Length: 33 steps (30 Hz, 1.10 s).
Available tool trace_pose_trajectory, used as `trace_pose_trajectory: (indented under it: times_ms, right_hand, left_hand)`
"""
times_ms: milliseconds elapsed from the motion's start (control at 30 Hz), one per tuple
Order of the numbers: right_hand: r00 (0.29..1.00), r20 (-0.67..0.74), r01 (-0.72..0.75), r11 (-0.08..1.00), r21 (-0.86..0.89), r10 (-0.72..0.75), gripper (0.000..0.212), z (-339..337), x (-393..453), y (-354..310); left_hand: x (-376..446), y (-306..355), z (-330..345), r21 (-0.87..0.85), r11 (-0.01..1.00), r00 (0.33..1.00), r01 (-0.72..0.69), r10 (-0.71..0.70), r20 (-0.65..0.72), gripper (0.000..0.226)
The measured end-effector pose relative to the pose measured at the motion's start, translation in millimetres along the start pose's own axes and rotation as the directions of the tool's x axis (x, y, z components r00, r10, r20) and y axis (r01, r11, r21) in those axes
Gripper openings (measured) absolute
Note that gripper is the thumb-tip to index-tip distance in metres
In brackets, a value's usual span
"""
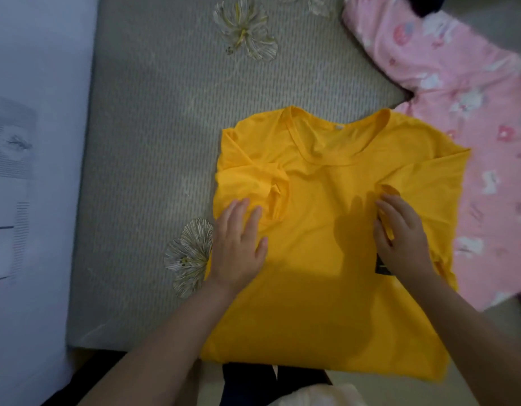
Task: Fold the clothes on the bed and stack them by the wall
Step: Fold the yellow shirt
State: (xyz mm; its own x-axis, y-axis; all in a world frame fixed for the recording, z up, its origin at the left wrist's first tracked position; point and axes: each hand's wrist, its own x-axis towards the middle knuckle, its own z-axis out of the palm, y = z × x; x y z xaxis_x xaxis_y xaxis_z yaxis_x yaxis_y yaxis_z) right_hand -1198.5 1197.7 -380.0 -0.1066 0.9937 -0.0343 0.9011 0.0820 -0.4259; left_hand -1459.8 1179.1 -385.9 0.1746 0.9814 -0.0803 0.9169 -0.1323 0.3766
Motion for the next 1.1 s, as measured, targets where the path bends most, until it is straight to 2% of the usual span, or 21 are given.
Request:
trace_pose_trajectory:
  times_ms: [67,100,200,300,367,433,500,533,567,600,633,667,700,733,767,800,867,933,1000,1067,1100]
  right_hand:
    - [1.000,-0.030,0.001,1.000,-0.002,-0.001,0.032,0.6,-3.2,2.8]
    - [0.999,-0.035,-0.003,1.000,-0.002,0.003,0.032,1.3,-3.9,3.9]
    - [0.999,-0.044,-0.023,1.000,0.020,0.024,0.032,1.6,-1.2,5.7]
    - [0.999,-0.043,-0.024,0.999,0.047,0.026,0.030,-0.1,-0.7,9.0]
    - [0.998,-0.053,-0.013,0.998,0.055,0.015,0.028,-3.3,-1.6,12.2]
    - [0.997,-0.073,-0.004,0.999,0.040,0.007,0.027,-6.8,-3.9,17.5]
    - [0.997,-0.073,-0.002,1.000,0.030,0.004,0.027,-9.0,-7.3,23.8]
    - [0.998,-0.063,0.001,1.000,0.024,0.000,0.027,-9.2,-9.8,26.3]
    - [0.999,-0.051,0.007,1.000,0.017,-0.006,0.028,-9.0,-12.2,28.5]
    - [0.999,-0.038,0.016,1.000,0.011,-0.016,0.028,-8.6,-14.5,30.6]
    - [0.999,-0.027,0.026,1.000,0.005,-0.026,0.028,-8.6,-16.0,32.9]
    - [0.999,-0.022,0.037,0.999,-0.004,-0.037,0.027,-9.3,-15.2,35.0]
    - [0.999,-0.027,0.045,0.999,-0.010,-0.046,0.026,-10.9,-11.7,37.3]
    - [0.998,-0.037,0.051,0.999,-0.015,-0.052,0.026,-13.2,-4.8,40.6]
    - [0.997,-0.052,0.055,0.998,-0.017,-0.056,0.028,-16.1,6.0,44.2]
    - [0.995,-0.072,0.061,0.998,-0.020,-0.062,0.031,-19.4,20.8,47.8]
    - [0.993,-0.104,0.058,0.998,-0.040,-0.062,0.029,-25.5,58.0,55.7]
    - [0.996,-0.082,0.017,0.996,-0.090,-0.024,0.036,-28.2,98.4,63.6]
    - [0.992,0.050,-0.107,0.980,-0.168,0.117,0.047,-27.2,133.7,71.8]
    - [0.942,0.200,-0.205,0.934,-0.294,0.270,0.045,-24.0,156.0,82.1]
    - [0.925,0.250,-0.198,0.924,-0.326,0.287,0.038,-23.6,163.0,86.1]
  left_hand:
    - [14.7,-11.5,-2.9,-0.085,0.933,0.937,0.349,-0.344,0.070,0.059]
    - [22.9,-14.7,-2.8,-0.083,0.910,0.912,0.406,-0.398,0.098,0.063]
    - [49.1,-8.0,6.2,0.018,0.948,0.942,0.319,-0.319,0.105,0.059]
    - [70.0,3.9,20.4,0.115,0.919,0.896,0.377,-0.393,0.208,0.040]
    - [76.8,6.6,24.7,0.096,0.898,0.866,0.430,-0.440,0.238,0.029]
    - [77.3,13.6,20.9,-0.042,0.932,0.929,0.360,-0.354,0.107,0.025]
    - [70.1,28.3,13.5,-0.160,0.972,0.980,0.173,-0.185,-0.066,0.021]
    - [65.6,35.0,12.7,-0.180,0.976,0.989,0.120,-0.134,-0.068,0.021]
    - [61.5,40.9,14.0,-0.186,0.977,0.993,0.109,-0.099,0.060,0.024]
    - [58.0,45.1,18.0,-0.114,0.986,0.954,0.118,-0.080,0.287,0.028]
    - [56.4,46.6,22.5,-0.013,0.997,0.864,0.078,-0.061,0.500,0.033]
    - [55.6,45.7,25.3,0.044,0.998,0.805,0.039,-0.058,0.591,0.036]
    - [56.9,44.1,23.2,0.029,0.998,0.805,0.048,-0.055,0.590,0.036]
    - [60.9,41.9,17.6,-0.039,0.997,0.868,0.069,-0.041,0.495,0.034]
    - [66.4,38.7,11.6,-0.123,0.989,0.944,0.087,-0.042,0.327,0.031]
    - [75.0,32.7,7.2,-0.156,0.984,0.986,0.081,-0.057,0.155,0.027]
    - [102.5,16.6,1.4,-0.077,0.991,0.994,0.106,-0.107,-0.009,0.027]
    - [137.4,3.1,2.2,0.065,0.973,0.975,0.220,-0.222,0.029,0.041]
    - [165.6,-2.9,5.8,0.152,0.931,0.933,0.331,-0.348,0.096,0.050]
    - [182.5,-6.1,13.6,0.234,0.911,0.913,0.341,-0.380,0.150,0.048]
    - [188.1,-8.6,16.4,0.266,0.907,0.911,0.326,-0.377,0.167,0.042]
